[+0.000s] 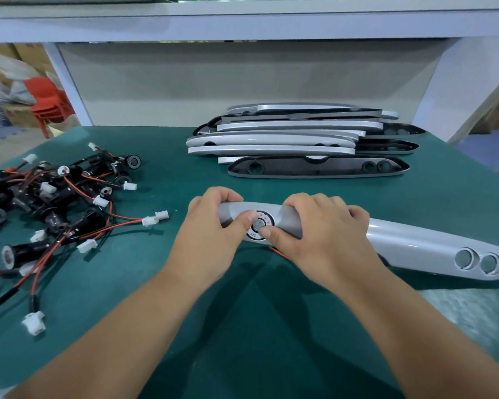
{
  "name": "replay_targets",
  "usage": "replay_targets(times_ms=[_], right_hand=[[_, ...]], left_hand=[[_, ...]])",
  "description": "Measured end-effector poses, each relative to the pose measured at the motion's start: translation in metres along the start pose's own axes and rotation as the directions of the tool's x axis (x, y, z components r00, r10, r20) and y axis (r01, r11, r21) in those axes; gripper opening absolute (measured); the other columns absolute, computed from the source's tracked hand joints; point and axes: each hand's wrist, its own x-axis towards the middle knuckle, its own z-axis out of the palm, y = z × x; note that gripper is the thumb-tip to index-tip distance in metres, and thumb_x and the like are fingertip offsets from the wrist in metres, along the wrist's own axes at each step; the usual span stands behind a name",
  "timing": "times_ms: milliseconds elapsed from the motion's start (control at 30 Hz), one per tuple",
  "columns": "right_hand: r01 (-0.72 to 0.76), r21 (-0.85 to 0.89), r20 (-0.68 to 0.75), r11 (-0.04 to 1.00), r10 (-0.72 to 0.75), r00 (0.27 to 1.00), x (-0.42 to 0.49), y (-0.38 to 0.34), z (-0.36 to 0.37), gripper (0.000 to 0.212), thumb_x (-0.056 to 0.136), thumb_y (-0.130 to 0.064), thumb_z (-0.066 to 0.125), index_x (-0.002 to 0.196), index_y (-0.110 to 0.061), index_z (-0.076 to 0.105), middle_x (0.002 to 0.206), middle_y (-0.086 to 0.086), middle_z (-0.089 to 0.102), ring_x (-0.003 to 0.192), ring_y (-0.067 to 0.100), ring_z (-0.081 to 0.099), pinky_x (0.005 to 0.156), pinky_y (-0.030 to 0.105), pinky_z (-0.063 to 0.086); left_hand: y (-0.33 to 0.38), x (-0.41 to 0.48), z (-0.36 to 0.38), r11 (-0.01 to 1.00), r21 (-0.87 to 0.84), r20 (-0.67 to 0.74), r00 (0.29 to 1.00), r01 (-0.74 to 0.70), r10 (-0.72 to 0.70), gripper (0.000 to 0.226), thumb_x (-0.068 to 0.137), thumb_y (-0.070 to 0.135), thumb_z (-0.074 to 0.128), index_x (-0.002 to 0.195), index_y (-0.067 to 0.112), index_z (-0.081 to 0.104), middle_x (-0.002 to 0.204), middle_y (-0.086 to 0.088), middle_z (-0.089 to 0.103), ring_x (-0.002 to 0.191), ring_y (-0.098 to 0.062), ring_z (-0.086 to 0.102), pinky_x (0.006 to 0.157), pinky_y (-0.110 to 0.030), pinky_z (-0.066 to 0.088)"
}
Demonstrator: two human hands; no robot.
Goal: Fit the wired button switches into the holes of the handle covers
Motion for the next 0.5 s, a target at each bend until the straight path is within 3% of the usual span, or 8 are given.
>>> replay_targets(times_ms=[200,367,500], right_hand=[[-0.006,-0.049,-0.02,0.999,0.005,1.0,-0.0026,-0.0019,0.0018,0.071,0.058,-0.09,0.019,0.097,-0.038,0.048,0.088,-0.015,0.044,0.088,0.013,0.035,0.077,0.03,0.012],[-0.023,-0.074,-0.03,0.997,0.021,0.999,-0.0043,-0.0039,0.0034,0.068,0.056,-0.091,0.019,0.086,-0.035,0.044,0.081,-0.014,0.04,0.085,0.013,0.034,0.079,0.032,0.015],[0.065,-0.081,0.013,0.995,-0.064,0.998,-0.0033,-0.006,0.0012,0.068,0.062,-0.087,0.021,0.089,-0.03,0.048,0.081,-0.014,0.046,0.083,0.012,0.04,0.076,0.032,0.02]], left_hand=[[0.0013,-0.0044,0.0023,1.0,0.001,-0.001,1.0,-0.029,0.029,0.02,0.087,0.032,0.064,0.086,0.042,0.047,0.102,0.011,0.049,0.071,0.016,0.049,0.06,0.0,0.036],[0.0017,-0.0072,0.0035,0.999,-0.014,0.017,0.999,-0.033,0.034,0.017,0.086,0.031,0.065,0.09,0.038,0.05,0.104,0.008,0.053,0.071,0.016,0.053,0.058,-0.001,0.035],[-0.0003,-0.0056,0.0008,0.998,0.065,0.053,0.999,-0.006,0.003,0.028,0.087,0.041,0.061,0.113,0.038,0.052,0.113,0.014,0.049,0.083,0.017,0.05,0.067,-0.002,0.035]])
